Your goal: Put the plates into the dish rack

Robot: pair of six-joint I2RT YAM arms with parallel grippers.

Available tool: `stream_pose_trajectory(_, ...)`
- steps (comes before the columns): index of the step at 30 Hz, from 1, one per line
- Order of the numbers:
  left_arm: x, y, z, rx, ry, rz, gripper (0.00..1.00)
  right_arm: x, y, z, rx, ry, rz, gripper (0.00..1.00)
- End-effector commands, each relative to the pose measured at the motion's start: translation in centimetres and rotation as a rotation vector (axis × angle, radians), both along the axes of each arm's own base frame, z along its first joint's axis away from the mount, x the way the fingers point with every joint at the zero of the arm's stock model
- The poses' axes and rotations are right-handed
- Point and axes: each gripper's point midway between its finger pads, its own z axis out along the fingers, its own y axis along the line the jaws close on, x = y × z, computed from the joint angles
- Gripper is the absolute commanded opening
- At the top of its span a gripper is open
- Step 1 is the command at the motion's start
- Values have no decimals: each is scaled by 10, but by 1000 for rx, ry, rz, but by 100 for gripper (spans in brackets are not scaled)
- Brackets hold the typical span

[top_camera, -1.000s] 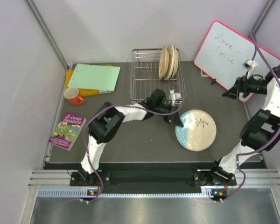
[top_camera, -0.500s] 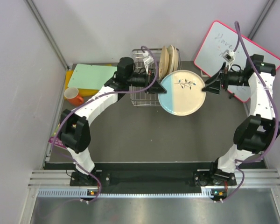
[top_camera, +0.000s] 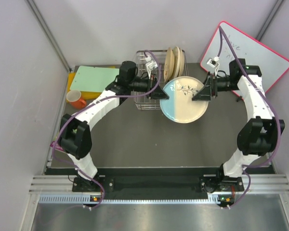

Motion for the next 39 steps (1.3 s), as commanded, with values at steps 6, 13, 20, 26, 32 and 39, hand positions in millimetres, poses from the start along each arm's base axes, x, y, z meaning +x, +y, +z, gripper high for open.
stream_pose_trajectory(6, 1, 8, 52, -109, -163, -14, 0, -12, 7, 8, 26, -22, 24, 49)
stream_pose_trajectory(13, 7, 9, 36, -82, -133, 17, 0, -11, 14, 37, 59, -91, 27, 4)
stream_pose_trajectory(20, 21, 18, 4, 20, -117, 112, 40, -14, 19, 83, 123, -141, 9, 0)
stream_pose_trajectory(26, 65, 73, 43, 74, -291, 338, 91, 27, -3, 103, -76, -234, -264, 0)
stream_pose_trajectory(32, 112, 174, 51, 276, -458, 742, 99, 72, 9, 153, -112, -345, -513, 0)
stream_pose_trajectory(39, 115, 231, -5, 450, -402, 1041, 99, 125, 41, 200, -239, -548, -953, 0)
